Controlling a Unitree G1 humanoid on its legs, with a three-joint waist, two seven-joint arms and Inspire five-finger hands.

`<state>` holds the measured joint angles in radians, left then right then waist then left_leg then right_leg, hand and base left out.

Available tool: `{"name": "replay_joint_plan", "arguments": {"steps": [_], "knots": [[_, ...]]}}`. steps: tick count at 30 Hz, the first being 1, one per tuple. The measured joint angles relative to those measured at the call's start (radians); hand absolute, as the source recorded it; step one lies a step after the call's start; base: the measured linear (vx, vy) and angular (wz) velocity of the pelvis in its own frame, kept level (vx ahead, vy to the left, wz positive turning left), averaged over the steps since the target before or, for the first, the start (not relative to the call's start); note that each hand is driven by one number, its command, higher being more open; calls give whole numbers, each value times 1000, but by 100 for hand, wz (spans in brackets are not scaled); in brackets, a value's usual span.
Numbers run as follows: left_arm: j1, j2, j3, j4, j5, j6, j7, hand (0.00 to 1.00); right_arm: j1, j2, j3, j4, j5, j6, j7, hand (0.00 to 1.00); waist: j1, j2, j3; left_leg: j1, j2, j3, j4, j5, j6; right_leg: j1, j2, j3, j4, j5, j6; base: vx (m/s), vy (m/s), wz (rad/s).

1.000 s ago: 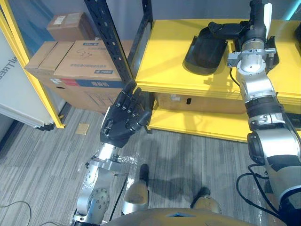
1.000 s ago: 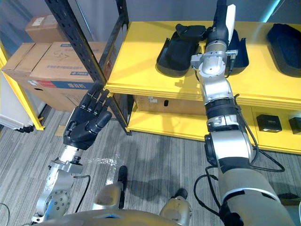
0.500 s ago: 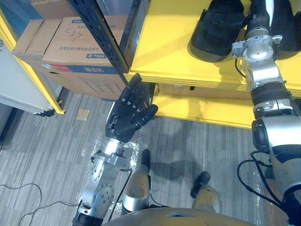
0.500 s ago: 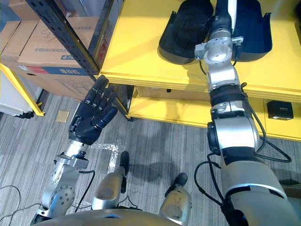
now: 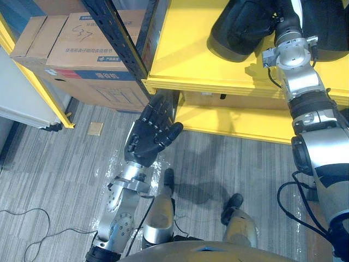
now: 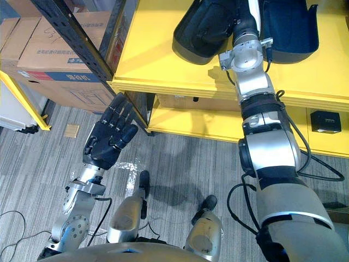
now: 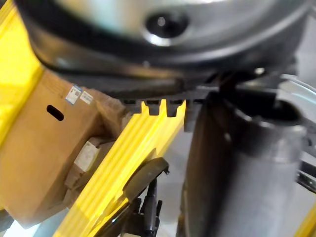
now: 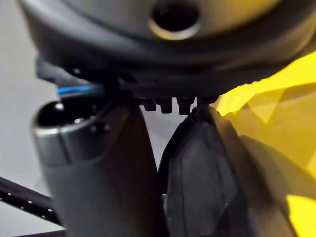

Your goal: Walk over and take three plastic housings, then place them on the shelf

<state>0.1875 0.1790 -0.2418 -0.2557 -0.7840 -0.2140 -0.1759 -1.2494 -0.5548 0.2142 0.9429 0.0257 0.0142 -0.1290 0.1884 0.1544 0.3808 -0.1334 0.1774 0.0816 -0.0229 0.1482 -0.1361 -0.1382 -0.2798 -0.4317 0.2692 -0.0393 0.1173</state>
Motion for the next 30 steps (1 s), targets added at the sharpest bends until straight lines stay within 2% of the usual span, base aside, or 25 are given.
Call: {"name": "replay_joint_plan", "arguments": {"steps": [5, 18, 23, 30], "knots": [[0, -2, 0, 0, 0, -1, 1, 100, 0, 0, 33, 2, -1, -7, 52, 100, 0, 1, 0, 0, -1, -1, 4, 0, 0, -3, -4, -1, 15, -10, -4, -3, -3, 1], [3, -3, 1, 13, 0, -6, -4, 100, -27, -4, 153, 37, -1, -135, 146, 100, 13, 27, 18, -20, -13, -32, 20, 0, 0, -18, -32, -28, 81, -44, -7, -34, -18, 8], [9, -3, 1, 13, 0, -18, -12, 100, -38, -10, 193, 44, -12, -142, 142, 100, 24, 27, 18, -21, -12, -35, 20, 1, 1, -19, -34, -30, 90, -49, -8, -16, -19, 3], [25, -1, 0, 13, 0, -27, -31, 100, -41, -49, 208, 43, -72, -197, 49, 100, 30, 26, 18, -19, -10, -38, 16, 5, 1, -16, -32, -33, 92, -51, -8, -5, -7, 1]]}}
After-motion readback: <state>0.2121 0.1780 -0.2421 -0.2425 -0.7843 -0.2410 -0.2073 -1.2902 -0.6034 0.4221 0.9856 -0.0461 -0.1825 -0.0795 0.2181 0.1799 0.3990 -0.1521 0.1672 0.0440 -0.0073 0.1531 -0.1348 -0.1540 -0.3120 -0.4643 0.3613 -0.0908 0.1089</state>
